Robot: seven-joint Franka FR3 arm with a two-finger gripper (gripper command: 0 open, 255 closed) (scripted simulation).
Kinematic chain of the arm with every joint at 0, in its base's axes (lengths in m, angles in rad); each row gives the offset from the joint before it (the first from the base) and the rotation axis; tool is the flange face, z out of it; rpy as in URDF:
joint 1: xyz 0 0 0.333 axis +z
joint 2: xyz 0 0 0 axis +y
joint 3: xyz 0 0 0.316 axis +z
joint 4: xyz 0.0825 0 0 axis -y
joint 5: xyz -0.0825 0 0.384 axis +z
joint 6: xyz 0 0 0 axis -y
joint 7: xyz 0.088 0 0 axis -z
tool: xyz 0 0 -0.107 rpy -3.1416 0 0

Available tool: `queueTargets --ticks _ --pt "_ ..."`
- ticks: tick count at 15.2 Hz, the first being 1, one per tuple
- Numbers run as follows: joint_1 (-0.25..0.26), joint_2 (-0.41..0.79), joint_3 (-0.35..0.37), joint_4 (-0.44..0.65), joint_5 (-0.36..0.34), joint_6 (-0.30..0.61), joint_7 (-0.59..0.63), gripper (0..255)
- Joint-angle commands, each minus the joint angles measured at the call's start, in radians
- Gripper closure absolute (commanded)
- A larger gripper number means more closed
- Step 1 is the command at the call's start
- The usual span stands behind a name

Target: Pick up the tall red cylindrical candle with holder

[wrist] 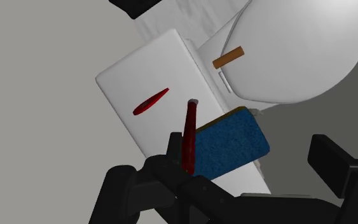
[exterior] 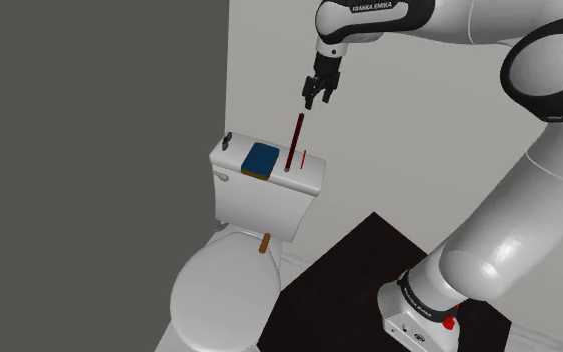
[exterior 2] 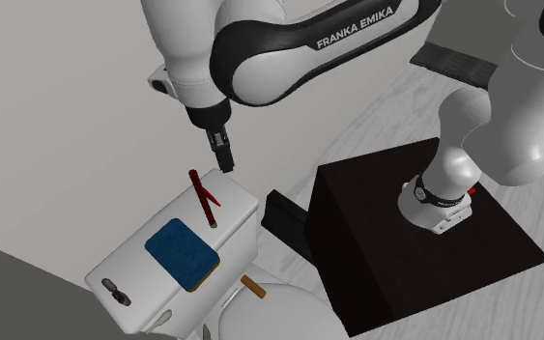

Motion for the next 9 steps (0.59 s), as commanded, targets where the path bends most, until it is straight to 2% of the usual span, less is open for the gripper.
queueTargets --ticks 1,7,9 --pt "-0.011 0.092 -0.006 0.082 0.015 -0.005 -0.020 0" --pt "-0.052 0.364 -0.010 0.366 0.057 -0.061 -0.066 0" --pt "-0.053 0.375 -0.009 0.367 0.058 -0.052 -0.068 0"
